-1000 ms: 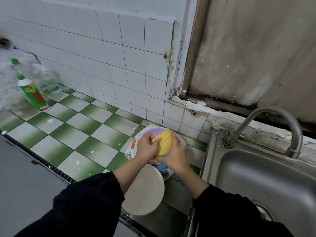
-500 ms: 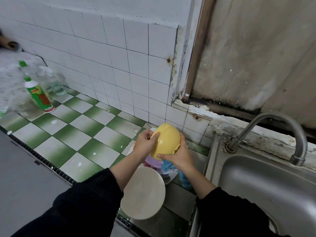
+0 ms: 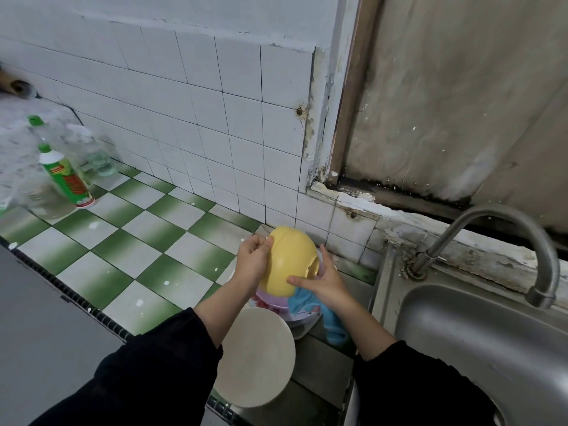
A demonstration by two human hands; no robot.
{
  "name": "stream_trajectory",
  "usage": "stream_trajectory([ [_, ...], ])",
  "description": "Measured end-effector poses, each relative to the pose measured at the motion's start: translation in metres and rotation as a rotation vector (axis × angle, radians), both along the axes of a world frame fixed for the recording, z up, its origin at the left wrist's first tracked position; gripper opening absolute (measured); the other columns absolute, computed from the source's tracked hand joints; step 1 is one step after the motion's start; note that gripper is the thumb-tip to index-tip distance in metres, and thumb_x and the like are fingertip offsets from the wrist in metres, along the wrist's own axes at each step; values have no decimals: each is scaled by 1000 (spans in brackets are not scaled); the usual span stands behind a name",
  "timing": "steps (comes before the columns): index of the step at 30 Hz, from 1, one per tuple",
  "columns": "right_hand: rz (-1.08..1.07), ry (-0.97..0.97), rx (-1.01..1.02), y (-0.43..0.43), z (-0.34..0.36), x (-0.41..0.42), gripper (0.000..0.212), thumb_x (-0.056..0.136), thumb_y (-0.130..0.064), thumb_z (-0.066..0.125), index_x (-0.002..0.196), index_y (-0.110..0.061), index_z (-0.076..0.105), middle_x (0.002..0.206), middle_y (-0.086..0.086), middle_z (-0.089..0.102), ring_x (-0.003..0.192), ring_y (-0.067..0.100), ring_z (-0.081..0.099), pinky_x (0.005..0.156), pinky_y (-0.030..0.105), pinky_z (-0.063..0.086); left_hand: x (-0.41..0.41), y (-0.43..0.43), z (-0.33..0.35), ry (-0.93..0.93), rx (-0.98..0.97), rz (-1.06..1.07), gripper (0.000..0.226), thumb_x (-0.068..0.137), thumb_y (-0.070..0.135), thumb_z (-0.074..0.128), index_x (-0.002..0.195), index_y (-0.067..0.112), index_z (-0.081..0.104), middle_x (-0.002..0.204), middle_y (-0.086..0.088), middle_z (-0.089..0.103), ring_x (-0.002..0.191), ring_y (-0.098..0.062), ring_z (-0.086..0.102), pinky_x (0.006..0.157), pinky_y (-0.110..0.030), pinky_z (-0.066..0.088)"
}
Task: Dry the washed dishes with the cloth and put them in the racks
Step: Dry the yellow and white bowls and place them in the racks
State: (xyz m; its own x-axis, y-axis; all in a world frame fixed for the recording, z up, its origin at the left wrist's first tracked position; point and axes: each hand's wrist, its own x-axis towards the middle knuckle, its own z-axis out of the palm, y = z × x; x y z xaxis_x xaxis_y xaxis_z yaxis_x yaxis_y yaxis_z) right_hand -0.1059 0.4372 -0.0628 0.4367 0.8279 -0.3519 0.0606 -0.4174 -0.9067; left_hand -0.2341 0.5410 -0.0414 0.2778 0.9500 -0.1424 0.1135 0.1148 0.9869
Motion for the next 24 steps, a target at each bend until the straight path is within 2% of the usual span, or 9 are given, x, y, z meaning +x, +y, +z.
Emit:
stream_trajectory([
  [3, 80, 16, 34, 1, -1, 3, 154, 40, -38, 94, 154, -33, -10, 159, 4, 20, 142, 29, 29, 115, 52, 31, 1, 1, 1, -33, -29, -24, 33, 97, 19, 57, 66, 14, 47, 68, -6, 44, 68, -18, 39, 62, -31, 31],
  [5, 56, -4, 87, 1, -2, 3, 145, 47, -27, 94, 153, -34, -4, 154, 5, 25, 140, 29, 32, 112, 51, 34, 1, -1, 4, -60, -26, -64, 31, 96, 21, 58, 68, 13, 49, 68, -6, 45, 68, -18, 40, 63, -31, 31],
  [9, 9, -53, 180, -1, -4, 5, 132, 42, -36, 93, 148, -37, 15, 142, -1, 35, 131, 25, 39, 104, 47, 44, -1, -3, 11, -55, 8, -202, 29, 99, 22, 54, 70, 16, 56, 57, 11, 53, 58, -8, 47, 56, -22, 36],
  [14, -34, -100, 233, -4, -12, 5, 125, 50, -24, 97, 148, -38, 20, 137, -7, 37, 126, 21, 42, 101, 47, 45, -2, -7, 13, -26, 69, -196, 23, 98, 19, 55, 77, 13, 62, 62, 5, 55, 62, -9, 49, 56, -20, 39],
  [19, -61, -117, 243, -8, -14, 3, 131, 40, -42, 97, 146, -46, 20, 140, -8, 37, 126, 20, 42, 101, 49, 46, 2, -13, 15, 53, 106, -140, 22, 98, 19, 56, 78, 12, 62, 59, 5, 48, 59, -9, 42, 55, -21, 34],
  [21, -71, -114, 260, -9, -13, 3, 130, 43, -34, 98, 147, -43, 21, 141, -8, 36, 126, 20, 41, 101, 48, 46, 3, -13, 15, 91, 112, -118, 20, 97, 21, 57, 83, 10, 66, 59, 6, 50, 59, -10, 43, 57, -25, 35],
  [24, -80, -121, 284, -11, -10, 5, 128, 47, -25, 98, 149, -38, 22, 139, -7, 35, 125, 19, 40, 101, 45, 45, 7, -15, 17, 132, 115, -70, 18, 96, 27, 59, 83, 17, 67, 58, 10, 51, 61, -11, 45, 62, -27, 35],
])
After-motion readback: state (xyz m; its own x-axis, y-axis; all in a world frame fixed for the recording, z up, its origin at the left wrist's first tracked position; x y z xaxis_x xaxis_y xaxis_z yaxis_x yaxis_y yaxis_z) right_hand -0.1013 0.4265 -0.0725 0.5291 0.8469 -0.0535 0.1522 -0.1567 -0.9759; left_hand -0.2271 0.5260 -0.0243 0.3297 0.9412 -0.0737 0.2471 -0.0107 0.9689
